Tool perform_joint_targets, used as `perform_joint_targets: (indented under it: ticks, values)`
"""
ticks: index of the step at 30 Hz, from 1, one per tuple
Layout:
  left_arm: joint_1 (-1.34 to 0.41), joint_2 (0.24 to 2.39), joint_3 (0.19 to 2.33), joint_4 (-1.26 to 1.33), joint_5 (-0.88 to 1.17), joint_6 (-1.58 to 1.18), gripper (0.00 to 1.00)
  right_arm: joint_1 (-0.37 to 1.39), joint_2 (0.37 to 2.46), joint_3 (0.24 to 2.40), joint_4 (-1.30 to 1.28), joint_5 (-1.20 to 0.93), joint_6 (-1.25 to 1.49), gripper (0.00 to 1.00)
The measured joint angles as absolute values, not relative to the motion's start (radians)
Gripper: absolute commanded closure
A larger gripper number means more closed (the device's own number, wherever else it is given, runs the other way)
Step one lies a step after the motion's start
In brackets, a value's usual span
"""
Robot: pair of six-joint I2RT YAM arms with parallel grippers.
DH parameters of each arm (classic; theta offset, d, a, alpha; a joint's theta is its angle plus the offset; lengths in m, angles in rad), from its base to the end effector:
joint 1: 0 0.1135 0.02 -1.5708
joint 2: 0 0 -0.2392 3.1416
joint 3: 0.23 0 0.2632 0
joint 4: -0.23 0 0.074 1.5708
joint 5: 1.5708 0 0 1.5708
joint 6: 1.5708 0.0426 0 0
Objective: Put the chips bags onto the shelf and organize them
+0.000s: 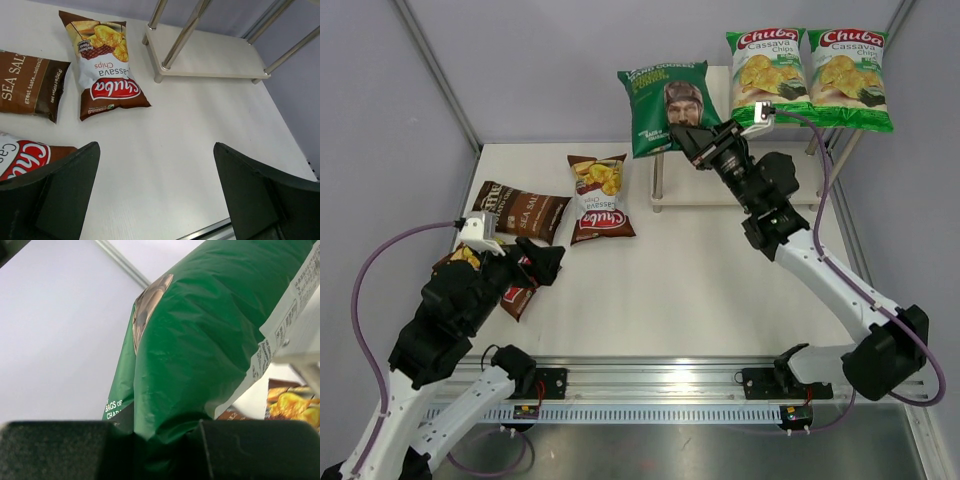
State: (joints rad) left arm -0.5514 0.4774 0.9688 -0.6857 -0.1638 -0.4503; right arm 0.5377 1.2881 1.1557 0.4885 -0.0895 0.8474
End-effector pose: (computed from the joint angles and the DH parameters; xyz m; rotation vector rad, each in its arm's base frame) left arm 0.1050 -0.0564 0.3748 -0.0303 1.7989 -0.5796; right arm 0.2766 0.1694 0.4094 0.1190 1.3109 1.2521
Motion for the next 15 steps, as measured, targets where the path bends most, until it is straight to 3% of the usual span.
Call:
perform_joint_targets:
  ticks: [15]
  values:
    - [-0.551,0.227,0.846,-0.715,-0.12,-0.305,0.01,0.411,1.682,1.559,0.403,-0.087,0.864,0.85]
